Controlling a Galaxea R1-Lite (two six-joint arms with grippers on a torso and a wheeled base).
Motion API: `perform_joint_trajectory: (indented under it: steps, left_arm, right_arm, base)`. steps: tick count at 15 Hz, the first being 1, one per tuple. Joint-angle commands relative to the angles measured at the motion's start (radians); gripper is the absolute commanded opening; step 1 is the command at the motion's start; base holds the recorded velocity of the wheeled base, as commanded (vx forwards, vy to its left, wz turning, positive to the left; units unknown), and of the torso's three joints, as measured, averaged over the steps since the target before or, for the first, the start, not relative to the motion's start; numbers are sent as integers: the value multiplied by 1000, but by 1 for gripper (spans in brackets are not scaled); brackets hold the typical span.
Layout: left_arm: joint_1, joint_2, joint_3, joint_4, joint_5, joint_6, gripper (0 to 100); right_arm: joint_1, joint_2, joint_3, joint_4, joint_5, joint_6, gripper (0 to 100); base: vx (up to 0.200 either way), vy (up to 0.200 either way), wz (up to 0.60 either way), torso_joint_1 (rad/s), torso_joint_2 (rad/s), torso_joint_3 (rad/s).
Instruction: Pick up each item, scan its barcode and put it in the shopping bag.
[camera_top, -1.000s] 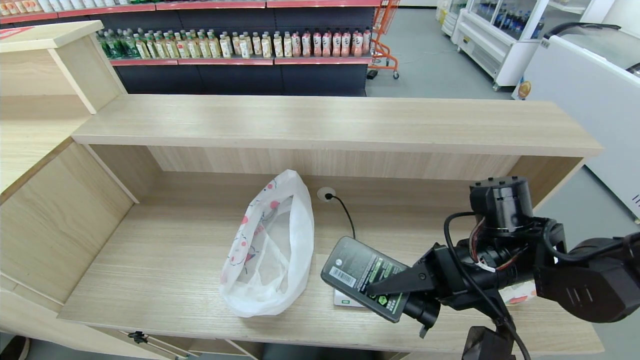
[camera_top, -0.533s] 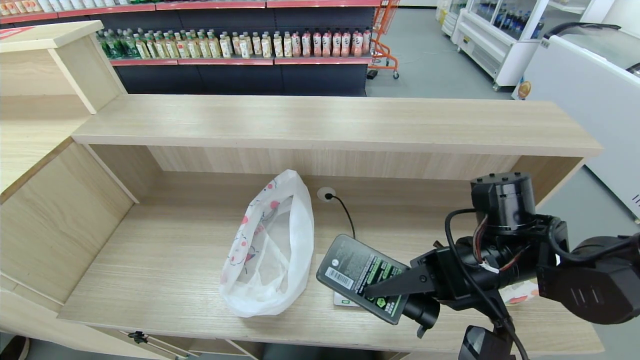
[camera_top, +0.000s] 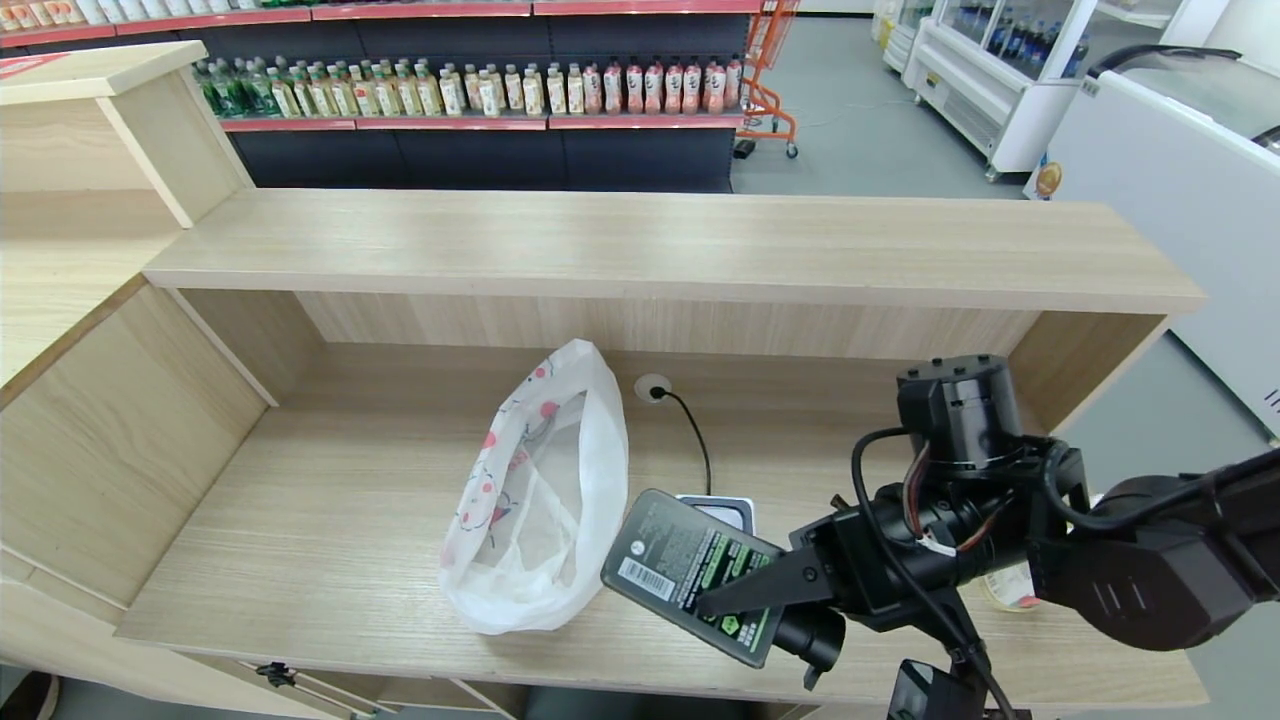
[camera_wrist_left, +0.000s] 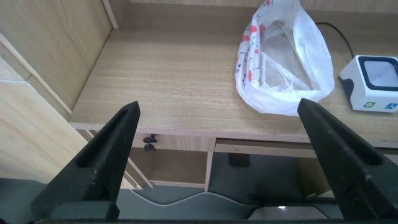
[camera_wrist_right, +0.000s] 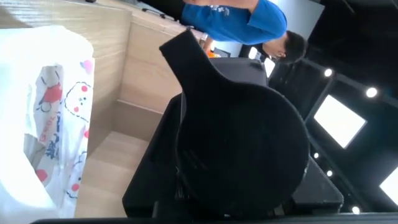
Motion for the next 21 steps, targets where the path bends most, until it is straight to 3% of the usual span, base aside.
perform_joint_trajectory:
  steps: [1, 19, 21]
  left_arm:
    - [0, 0, 0, 0, 0, 0, 100]
    - [0, 0, 0, 0, 0, 0, 100]
    - [0, 0, 0, 0, 0, 0, 100]
  right_arm:
    - [28, 45, -24, 0, -1, 0, 0]
    - [64, 113, -84, 0, -2, 12, 0]
    - [62, 62, -107, -12, -18, 118, 0]
  base:
    - [0, 0, 0, 0, 0, 0]
    - [0, 0, 0, 0, 0, 0]
    - [0, 0, 0, 0, 0, 0]
